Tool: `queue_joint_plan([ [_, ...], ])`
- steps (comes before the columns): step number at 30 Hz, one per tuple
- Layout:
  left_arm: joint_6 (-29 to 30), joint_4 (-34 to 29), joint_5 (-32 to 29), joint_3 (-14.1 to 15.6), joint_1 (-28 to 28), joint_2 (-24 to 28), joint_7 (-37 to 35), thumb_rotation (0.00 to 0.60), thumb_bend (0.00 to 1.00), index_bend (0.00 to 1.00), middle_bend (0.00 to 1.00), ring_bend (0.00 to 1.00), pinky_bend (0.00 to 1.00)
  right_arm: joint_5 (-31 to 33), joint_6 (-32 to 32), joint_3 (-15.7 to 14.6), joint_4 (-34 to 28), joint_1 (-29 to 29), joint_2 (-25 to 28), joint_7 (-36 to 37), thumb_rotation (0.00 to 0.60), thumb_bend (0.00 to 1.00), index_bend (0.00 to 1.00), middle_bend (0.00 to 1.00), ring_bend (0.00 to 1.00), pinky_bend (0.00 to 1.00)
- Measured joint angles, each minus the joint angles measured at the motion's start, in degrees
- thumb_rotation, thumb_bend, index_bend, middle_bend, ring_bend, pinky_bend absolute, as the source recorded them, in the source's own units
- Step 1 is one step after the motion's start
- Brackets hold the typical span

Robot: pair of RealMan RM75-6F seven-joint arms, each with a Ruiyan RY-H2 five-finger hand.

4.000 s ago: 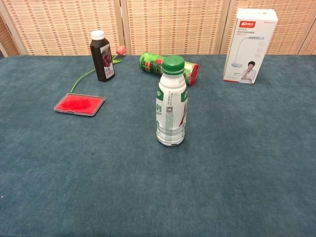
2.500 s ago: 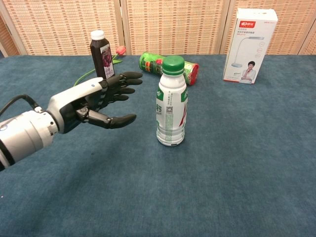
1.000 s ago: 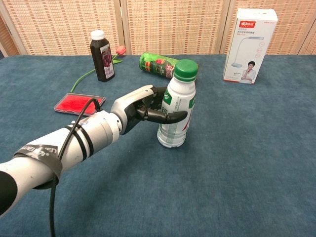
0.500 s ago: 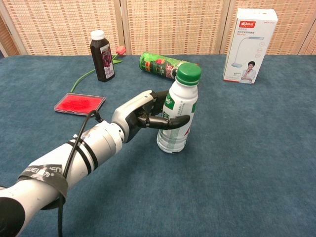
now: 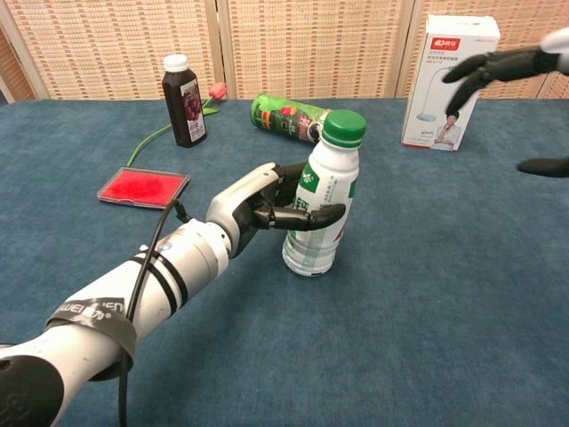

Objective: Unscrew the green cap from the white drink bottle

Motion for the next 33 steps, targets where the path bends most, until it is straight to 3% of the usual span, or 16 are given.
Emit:
queue_joint_plan([
  [14,-0.3,-1.2,0.2,-0.5,0.3,0.5,-0.8,0.6,0.68,0.69,0.75,0.27,0.05,14.8,-6.5,2.1,-3.1,8.3,-3.0,-9.8,0.6,0.29,0.21,0.0,0.0,0.0],
  [33,-1.2,-0.8,0.1,-1.0,0.4,0.2,-2.4,0.6,0.7,0.7,0.76,0.28,0.05,21.8,-5.3,1.2,-3.4,14.1,-7.2,-14.4,0.6,0.29,0.2,0.0,0.0,0.0],
])
